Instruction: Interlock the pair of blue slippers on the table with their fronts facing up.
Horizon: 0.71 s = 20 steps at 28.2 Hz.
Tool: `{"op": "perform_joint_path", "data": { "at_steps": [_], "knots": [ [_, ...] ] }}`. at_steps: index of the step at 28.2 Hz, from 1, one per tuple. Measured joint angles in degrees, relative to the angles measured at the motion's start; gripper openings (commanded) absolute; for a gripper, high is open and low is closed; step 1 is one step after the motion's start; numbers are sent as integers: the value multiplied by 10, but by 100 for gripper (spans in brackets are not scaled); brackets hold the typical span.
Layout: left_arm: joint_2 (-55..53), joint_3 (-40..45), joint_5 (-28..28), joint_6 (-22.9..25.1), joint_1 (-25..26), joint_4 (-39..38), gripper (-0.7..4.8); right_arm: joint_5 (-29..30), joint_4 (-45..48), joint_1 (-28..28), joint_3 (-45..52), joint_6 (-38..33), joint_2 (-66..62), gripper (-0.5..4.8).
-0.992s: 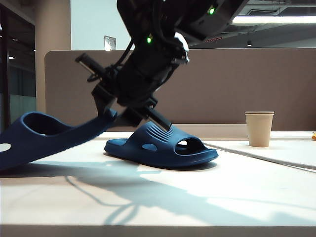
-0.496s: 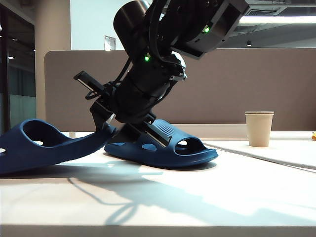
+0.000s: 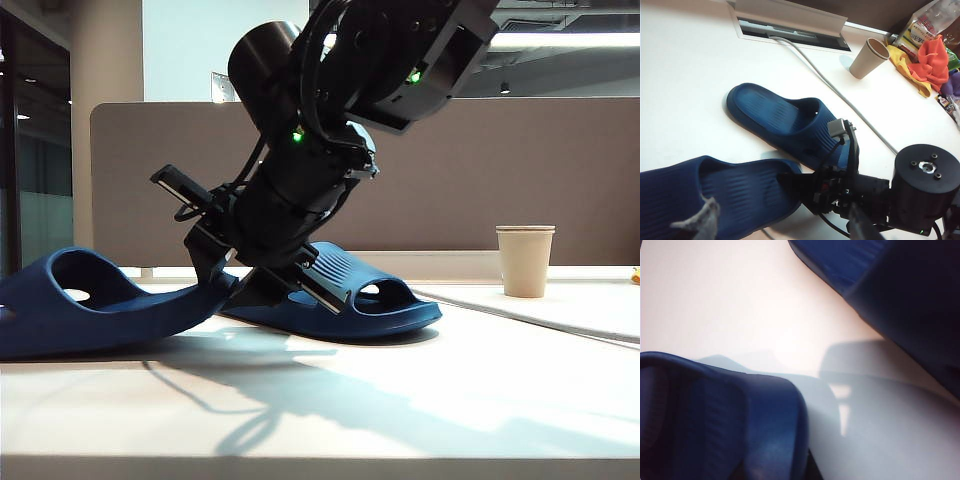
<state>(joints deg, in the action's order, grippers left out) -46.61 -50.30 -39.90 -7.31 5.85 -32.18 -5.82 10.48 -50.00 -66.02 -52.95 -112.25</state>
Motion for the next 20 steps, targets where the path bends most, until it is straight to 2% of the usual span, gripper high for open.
{"op": "perform_joint_path", "data": {
  "at_steps": [7, 11, 20],
  "knots": [
    [0, 0, 0, 0, 0, -2, 335, 0, -5, 4, 0, 0, 0, 25],
    [0, 0, 0, 0, 0, -2, 335, 0, -10, 6, 0, 5, 0, 95],
    [0, 0, 0, 0, 0, -7, 335, 14, -25, 24, 0, 30, -3, 118]
  ]
}}
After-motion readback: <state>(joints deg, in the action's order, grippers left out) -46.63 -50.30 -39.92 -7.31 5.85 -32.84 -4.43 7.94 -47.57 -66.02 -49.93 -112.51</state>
